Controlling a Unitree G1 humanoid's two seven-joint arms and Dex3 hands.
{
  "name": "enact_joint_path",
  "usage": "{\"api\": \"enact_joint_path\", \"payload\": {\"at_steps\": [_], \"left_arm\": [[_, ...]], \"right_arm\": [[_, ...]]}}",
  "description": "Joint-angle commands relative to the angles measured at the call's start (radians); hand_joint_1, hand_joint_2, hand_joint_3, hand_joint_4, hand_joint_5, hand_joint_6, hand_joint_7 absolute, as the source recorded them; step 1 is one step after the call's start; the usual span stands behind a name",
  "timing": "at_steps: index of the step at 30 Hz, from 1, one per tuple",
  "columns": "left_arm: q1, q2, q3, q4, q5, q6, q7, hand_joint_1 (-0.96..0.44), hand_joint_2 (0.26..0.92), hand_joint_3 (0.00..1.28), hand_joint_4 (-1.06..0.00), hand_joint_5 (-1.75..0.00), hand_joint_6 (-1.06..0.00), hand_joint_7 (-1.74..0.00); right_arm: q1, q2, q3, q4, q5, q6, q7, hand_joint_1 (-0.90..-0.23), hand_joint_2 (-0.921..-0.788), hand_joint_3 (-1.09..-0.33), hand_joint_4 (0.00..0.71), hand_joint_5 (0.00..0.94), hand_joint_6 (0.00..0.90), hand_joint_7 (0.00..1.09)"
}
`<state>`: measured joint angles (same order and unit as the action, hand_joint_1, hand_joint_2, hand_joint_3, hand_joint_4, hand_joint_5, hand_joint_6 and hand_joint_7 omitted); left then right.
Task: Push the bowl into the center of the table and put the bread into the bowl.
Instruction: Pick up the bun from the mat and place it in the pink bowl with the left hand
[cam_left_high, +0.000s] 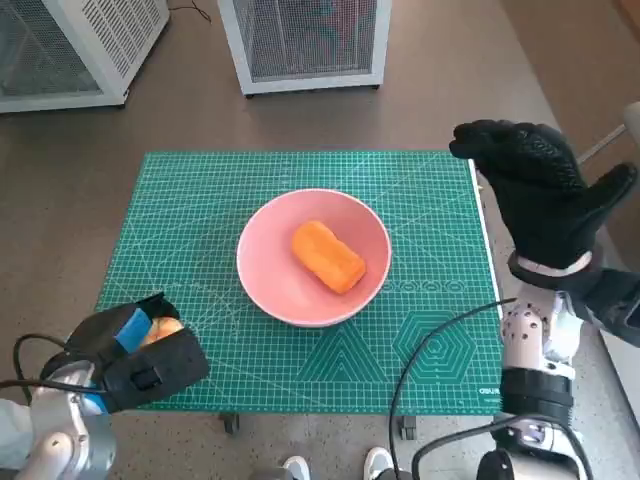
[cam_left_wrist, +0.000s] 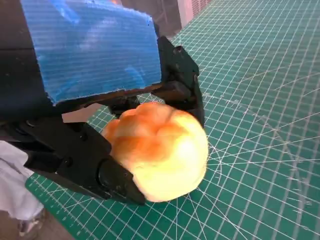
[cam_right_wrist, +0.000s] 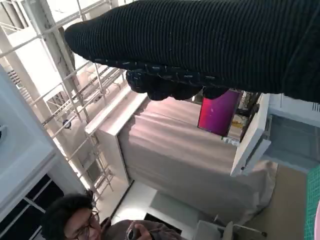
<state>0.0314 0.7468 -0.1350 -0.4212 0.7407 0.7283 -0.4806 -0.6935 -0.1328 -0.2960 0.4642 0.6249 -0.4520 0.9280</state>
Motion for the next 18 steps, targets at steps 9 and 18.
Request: {"api": "enact_joint_path", "payload": {"at_steps": [9,18], "left_arm": [[-0.134,0.033,0.136,-0.203,0.027,-0.007,-0.052,0.0,0.895,0.07,-0.74,-1.12,-0.67,-1.12],[-0.342,0.014,0.099,-0.232,0.066,-0.025,-0.07,0.0,0.884,0.05,-0.8,-1.01,-0.69,-1.14]], "right_arm": [[0.016,0.012,0.007,0.005,-0.004,0.007,-0.006,-0.564,-0.921,-0.68,0.254,0.001,0.392,0.01],[0.017,0.019,0.009,0.004,-0.002,0.009,0.0,-0.566,-0.921,-0.683,0.25,0.0,0.389,0.0]]}}
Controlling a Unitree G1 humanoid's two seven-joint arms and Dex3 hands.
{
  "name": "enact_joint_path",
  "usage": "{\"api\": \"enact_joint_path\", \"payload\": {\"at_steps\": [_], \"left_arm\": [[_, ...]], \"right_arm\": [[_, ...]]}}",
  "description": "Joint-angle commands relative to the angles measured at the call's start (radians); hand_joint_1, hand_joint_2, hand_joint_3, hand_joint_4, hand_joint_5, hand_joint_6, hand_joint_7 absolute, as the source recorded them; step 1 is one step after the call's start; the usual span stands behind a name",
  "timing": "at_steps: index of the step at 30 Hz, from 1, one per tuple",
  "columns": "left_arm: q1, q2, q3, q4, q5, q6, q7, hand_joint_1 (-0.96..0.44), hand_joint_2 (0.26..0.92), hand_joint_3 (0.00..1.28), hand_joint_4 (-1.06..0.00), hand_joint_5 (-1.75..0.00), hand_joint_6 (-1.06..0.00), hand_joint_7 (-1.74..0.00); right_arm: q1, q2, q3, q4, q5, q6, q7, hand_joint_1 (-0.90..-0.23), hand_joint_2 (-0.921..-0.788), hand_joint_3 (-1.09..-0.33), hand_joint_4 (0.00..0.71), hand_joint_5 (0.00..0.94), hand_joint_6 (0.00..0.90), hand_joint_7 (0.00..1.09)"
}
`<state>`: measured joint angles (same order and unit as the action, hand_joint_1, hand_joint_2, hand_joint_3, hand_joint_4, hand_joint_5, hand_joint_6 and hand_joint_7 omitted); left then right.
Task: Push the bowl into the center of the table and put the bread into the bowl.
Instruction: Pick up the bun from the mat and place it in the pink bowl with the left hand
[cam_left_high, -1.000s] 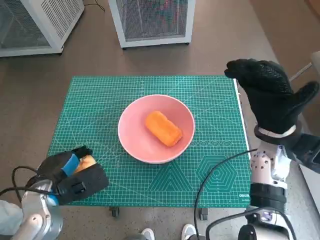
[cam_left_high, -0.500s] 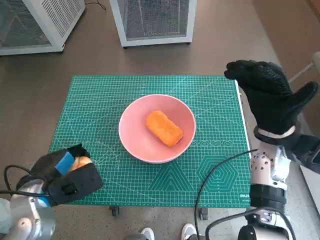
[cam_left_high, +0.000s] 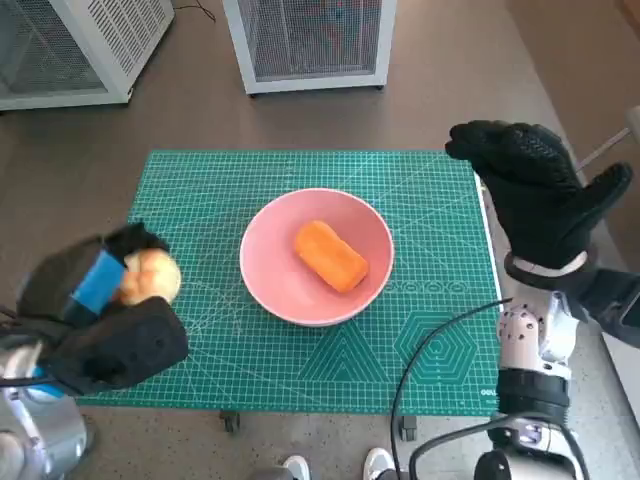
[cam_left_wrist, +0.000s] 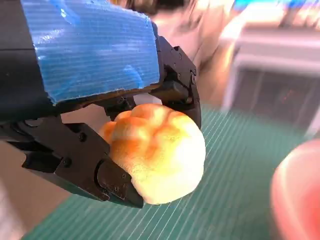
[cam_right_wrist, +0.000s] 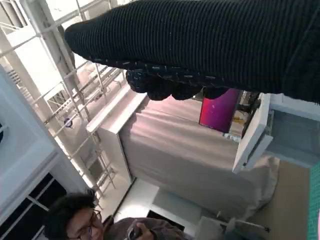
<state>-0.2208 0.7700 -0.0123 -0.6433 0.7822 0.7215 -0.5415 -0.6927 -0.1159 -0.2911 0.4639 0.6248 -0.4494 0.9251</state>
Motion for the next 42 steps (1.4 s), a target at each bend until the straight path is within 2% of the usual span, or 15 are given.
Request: {"api": "enact_joint_path", "payload": {"at_steps": [1,9,17,24,28,33,42], "left_arm": [[-0.108,-0.013,-0.031,-0.006,0.028,-0.023,-0.009,0.0,0.883,0.05,-0.8,-1.01,-0.7,-1.14],[-0.281,-0.051,-0.128,0.077,0.043,-0.111,-0.022,0.0,0.873,0.05,-0.82,-1.02,-0.72,-1.09],[-0.451,-0.128,-0.253,0.219,0.057,-0.201,-0.053,0.0,0.87,0.05,-0.82,-1.07,-0.74,-1.02],[-0.546,-0.224,-0.343,0.418,0.044,-0.326,-0.01,0.0,0.875,0.06,-0.8,-1.11,-0.72,-1.02],[-0.584,-0.265,-0.376,0.525,0.04,-0.389,0.011,0.0,0.876,0.08,-0.79,-1.12,-0.69,-1.06],[-0.597,-0.305,-0.397,0.633,0.023,-0.46,0.039,0.0,0.868,0.09,-0.77,-1.18,-0.71,-1.0],[-0.588,-0.347,-0.411,0.726,0.029,-0.474,0.03,0.0,0.863,0.12,-0.74,-1.2,-0.69,-1.02]], "right_arm": [[0.016,0.003,0.004,0.004,-0.002,0.007,0.003,-0.566,-0.921,-0.684,0.25,0.001,0.389,0.0],[0.022,0.002,0.005,-0.002,0.003,0.019,0.003,-0.567,-0.921,-0.688,0.258,0.004,0.391,0.01],[0.025,-0.001,0.0,-0.009,0.006,0.026,0.003,-0.575,-0.921,-0.696,0.265,0.006,0.394,0.01],[0.031,-0.007,-0.004,-0.02,0.003,0.028,-0.002,-0.577,-0.921,-0.702,0.266,0.005,0.395,0.01],[0.038,-0.008,-0.006,-0.029,0.0,0.027,-0.008,-0.576,-0.921,-0.704,0.268,0.005,0.396,0.01],[0.049,-0.011,-0.009,-0.041,-0.006,0.024,-0.016,-0.581,-0.921,-0.708,0.27,0.005,0.397,0.01],[0.062,-0.016,-0.008,-0.057,-0.011,0.027,-0.033,-0.579,-0.921,-0.717,0.272,0.004,0.4,0.01]]}}
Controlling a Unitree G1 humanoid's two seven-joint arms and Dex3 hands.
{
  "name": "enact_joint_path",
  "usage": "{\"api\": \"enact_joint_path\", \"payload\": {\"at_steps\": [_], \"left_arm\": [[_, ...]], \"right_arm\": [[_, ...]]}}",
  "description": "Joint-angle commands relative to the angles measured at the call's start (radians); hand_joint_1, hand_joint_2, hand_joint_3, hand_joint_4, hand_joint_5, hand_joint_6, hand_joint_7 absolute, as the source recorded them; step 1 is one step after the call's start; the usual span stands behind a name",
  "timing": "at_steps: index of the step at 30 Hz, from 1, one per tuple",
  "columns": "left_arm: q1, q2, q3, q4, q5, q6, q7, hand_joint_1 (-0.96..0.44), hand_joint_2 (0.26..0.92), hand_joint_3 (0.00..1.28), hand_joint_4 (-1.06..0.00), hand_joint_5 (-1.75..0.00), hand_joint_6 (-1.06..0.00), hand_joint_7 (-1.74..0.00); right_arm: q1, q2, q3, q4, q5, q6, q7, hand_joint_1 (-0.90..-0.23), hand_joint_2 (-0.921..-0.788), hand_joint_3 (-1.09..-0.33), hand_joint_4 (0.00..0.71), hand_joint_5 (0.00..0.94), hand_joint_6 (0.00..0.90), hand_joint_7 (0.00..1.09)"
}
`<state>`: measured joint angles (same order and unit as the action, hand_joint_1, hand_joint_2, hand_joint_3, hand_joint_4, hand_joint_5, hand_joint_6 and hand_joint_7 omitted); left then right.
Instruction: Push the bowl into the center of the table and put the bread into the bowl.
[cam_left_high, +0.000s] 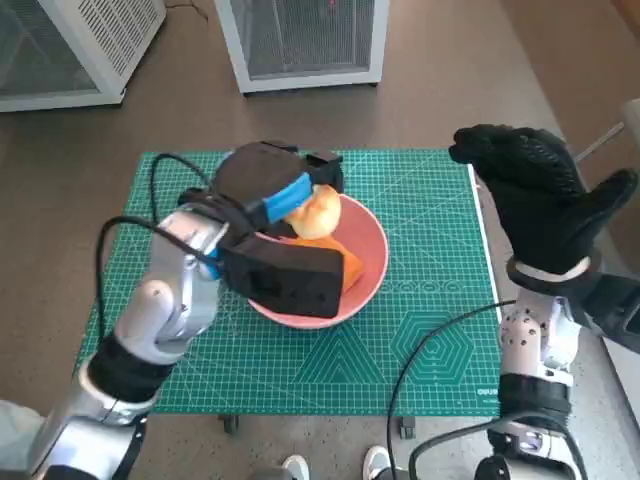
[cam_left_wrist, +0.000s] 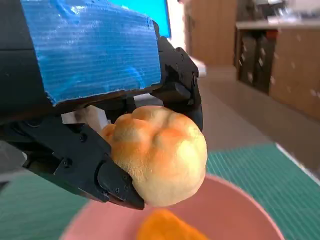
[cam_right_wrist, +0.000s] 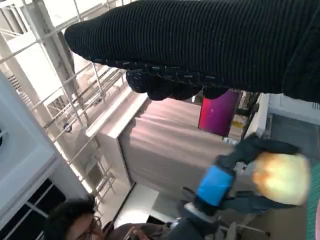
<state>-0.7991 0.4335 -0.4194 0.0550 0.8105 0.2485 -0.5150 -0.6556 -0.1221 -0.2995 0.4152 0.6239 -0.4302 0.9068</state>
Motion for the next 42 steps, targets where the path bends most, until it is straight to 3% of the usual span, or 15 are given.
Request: {"api": "enact_joint_path", "payload": {"at_steps": [1,11,13,15,16,17,19,22,28,36,42], "left_arm": [[-0.008,-0.015,-0.006,0.035,0.003,0.004,0.001,0.0,0.865,0.13,-0.74,-1.21,-0.69,-1.03],[0.035,-0.034,-0.019,0.059,0.009,0.04,-0.006,0.0,0.882,0.13,-0.7,-1.22,-0.64,-1.11],[0.045,-0.039,-0.018,0.047,0.008,0.066,-0.025,0.0,0.905,0.14,-0.66,-1.29,-0.57,-1.13],[0.058,-0.043,-0.011,0.019,0.004,0.104,-0.055,0.17,0.913,0.19,-0.57,-1.36,-0.47,-0.85],[0.063,-0.045,-0.008,0.004,0.002,0.123,-0.07,0.1,0.879,0.17,-0.44,-1.01,-0.41,-0.62],[0.07,-0.046,-0.001,-0.02,-0.001,0.151,-0.094,0.07,0.872,0.15,-0.42,-0.84,-0.4,-0.53],[0.077,-0.05,0.011,-0.06,-0.006,0.199,-0.131,-0.04,0.845,0.1,-0.26,-0.36,-0.33,-0.25],[0.083,-0.053,0.028,-0.106,-0.015,0.25,-0.164,-0.13,0.824,0.05,-0.16,-0.12,-0.28,-0.1],[0.104,-0.028,0.078,-0.181,-0.065,0.249,-0.173,-0.26,0.813,0.02,-0.09,-0.01,-0.25,-0.03],[0.209,0.01,0.286,-0.248,-0.343,0.012,-0.095,-0.3,0.832,0.02,-0.01,0.0,-0.19,0.0],[0.276,-0.028,0.441,-0.271,-0.546,-0.116,-0.006,-0.31,0.847,0.02,0.0,0.0,-0.18,0.0]], "right_arm": [[0.026,-0.009,0.001,-0.01,-0.011,0.006,-0.017,-0.578,-0.921,-0.718,0.272,0.004,0.4,0.01],[0.022,-0.003,0.01,-0.007,-0.021,0.001,-0.034,-0.582,-0.921,-0.725,0.269,0.001,0.399,0.01],[0.019,-0.002,0.012,-0.004,-0.022,0.0,-0.035,-0.584,-0.921,-0.727,0.268,0.001,0.398,0.01],[0.016,0.0,0.014,0.0,-0.023,-0.001,-0.036,-0.585,-0.921,-0.727,0.268,0.0,0.398,0.01],[0.015,0.001,0.015,0.001,-0.024,-0.002,-0.037,-0.586,-0.921,-0.728,0.266,0.0,0.397,0.01],[0.013,0.002,0.016,0.002,-0.024,-0.003,-0.037,-0.587,-0.921,-0.728,0.266,0.0,0.397,0.01],[0.011,0.004,0.016,0.006,-0.023,-0.004,-0.036,-0.589,-0.921,-0.727,0.263,0.0,0.396,0.01],[0.006,0.006,0.017,0.011,-0.021,-0.005,-0.032,-0.591,-0.921,-0.725,0.26,0.0,0.395,0.01],[-0.008,0.008,0.017,0.032,-0.014,-0.004,-0.023,-0.589,-0.921,-0.722,0.258,0.0,0.4,0.01],[-0.024,0.007,0.017,0.054,-0.013,-0.013,-0.013,-0.591,-0.921,-0.72,0.26,0.001,0.404,0.01],[-0.041,0.003,0.016,0.063,-0.023,-0.023,-0.024,-0.594,-0.921,-0.72,0.261,0.001,0.406,0.01]]}}
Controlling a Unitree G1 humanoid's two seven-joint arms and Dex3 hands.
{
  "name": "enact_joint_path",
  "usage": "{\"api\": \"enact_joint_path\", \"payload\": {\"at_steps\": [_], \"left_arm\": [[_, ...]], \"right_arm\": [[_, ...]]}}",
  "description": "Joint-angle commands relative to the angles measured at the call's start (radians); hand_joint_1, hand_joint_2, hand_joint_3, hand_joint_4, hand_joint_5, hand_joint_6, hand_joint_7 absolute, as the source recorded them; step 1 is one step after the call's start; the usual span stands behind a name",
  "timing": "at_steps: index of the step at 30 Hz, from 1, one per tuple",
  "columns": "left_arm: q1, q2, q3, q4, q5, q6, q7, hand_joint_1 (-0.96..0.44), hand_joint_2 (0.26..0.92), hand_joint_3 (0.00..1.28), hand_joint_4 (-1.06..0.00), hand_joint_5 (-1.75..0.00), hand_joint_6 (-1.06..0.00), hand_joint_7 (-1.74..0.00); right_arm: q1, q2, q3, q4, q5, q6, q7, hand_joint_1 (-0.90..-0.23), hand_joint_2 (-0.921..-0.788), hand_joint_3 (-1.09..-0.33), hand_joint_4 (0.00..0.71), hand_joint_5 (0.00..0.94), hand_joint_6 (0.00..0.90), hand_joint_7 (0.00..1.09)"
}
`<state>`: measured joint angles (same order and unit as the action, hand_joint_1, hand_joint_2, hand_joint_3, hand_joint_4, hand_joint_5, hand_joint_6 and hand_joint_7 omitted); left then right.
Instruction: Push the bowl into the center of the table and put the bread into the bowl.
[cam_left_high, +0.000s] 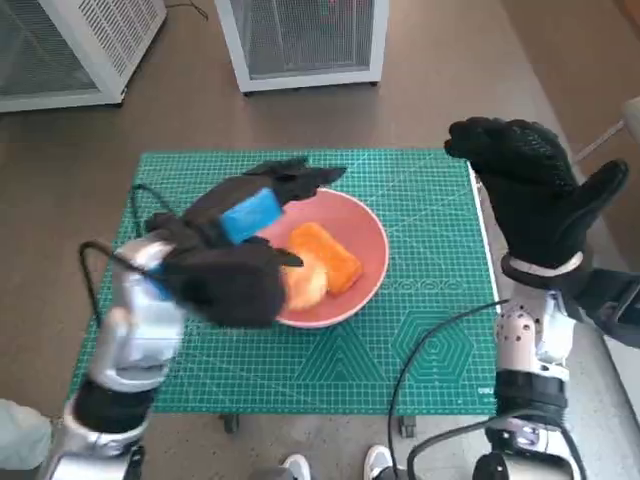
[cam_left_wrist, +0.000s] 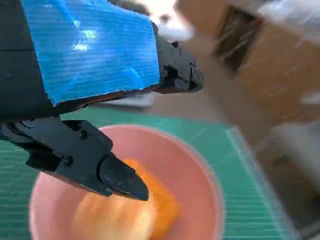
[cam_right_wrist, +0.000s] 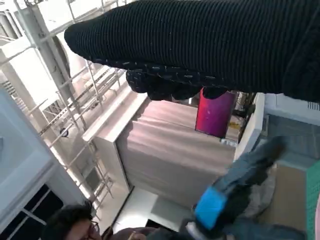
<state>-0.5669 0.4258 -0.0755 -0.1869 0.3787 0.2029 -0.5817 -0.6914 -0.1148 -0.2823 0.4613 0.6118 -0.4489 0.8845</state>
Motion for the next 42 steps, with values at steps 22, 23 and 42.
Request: {"api": "enact_joint_path", "payload": {"at_steps": [22,23,42], "left_arm": [[0.208,-0.18,0.318,-0.143,-0.517,-0.283,0.337,-0.65,0.921,0.28,-0.15,-0.05,-0.27,-0.06],[0.206,-0.172,0.32,-0.143,-0.524,-0.281,0.333,-0.66,0.921,0.29,-0.15,-0.05,-0.27,-0.06],[0.141,-0.148,0.324,-0.108,-0.601,-0.321,0.331,-0.62,0.921,0.41,-0.16,-0.03,-0.25,-0.1]], "right_arm": [[-0.062,0.006,0.048,-0.011,-0.118,-0.047,-0.142,-0.589,-0.921,-0.78,0.28,0.008,0.398,0.0],[-0.068,0.005,0.048,-0.007,-0.12,-0.049,-0.144,-0.589,-0.921,-0.78,0.279,0.007,0.396,0.0],[-0.116,0.002,0.068,0.047,-0.159,-0.088,-0.168,-0.601,-0.921,-0.71,0.265,0.002,0.406,0.01]]}}
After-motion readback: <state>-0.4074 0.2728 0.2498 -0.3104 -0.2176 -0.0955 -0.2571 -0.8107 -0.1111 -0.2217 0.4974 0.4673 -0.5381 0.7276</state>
